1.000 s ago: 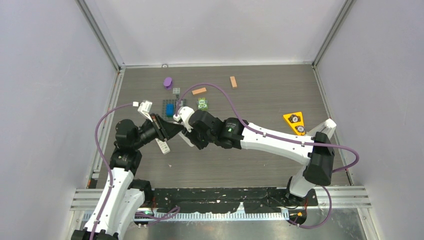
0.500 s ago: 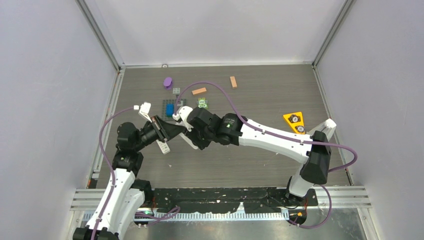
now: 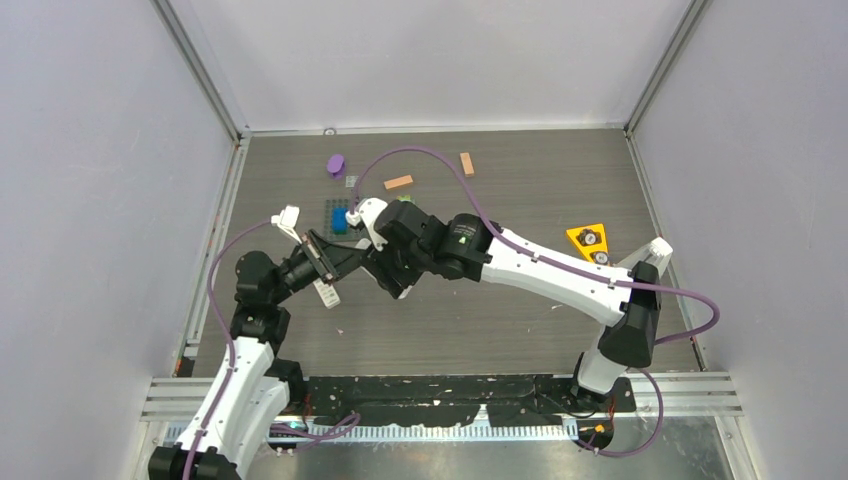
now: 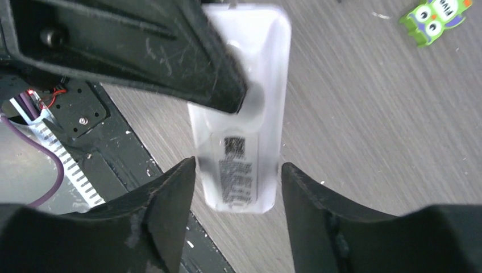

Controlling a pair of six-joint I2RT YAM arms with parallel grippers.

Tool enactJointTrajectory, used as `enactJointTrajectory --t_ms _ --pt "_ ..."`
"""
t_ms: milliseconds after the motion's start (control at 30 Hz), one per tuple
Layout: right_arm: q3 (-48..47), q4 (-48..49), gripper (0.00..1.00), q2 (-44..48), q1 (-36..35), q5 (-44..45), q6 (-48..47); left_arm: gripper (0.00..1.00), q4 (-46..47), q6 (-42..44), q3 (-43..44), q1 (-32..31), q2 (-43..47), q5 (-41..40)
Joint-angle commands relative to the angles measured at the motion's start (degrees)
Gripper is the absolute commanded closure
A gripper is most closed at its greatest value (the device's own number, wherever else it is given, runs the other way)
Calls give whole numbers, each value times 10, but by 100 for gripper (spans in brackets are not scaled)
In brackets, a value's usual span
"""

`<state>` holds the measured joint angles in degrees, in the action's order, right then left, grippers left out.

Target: Load the batteries into the remote control

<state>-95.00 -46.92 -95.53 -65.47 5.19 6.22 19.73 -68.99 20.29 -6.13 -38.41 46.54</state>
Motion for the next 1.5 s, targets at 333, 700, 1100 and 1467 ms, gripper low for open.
enactJointTrajectory --t_ms 333,700,1100,1467 --pt "20 94 5 103 46 -7 85 100 68 -56 2 -2 -1 9" --pt "155 180 12 191 101 -101 149 100 136 -108 7 -3 -37 17" --pt "175 179 24 167 103 -135 139 100 164 -113 13 -2 -40 47" --pt "227 200 33 167 124 -188 133 100 265 -165 8 -2 -72 79"
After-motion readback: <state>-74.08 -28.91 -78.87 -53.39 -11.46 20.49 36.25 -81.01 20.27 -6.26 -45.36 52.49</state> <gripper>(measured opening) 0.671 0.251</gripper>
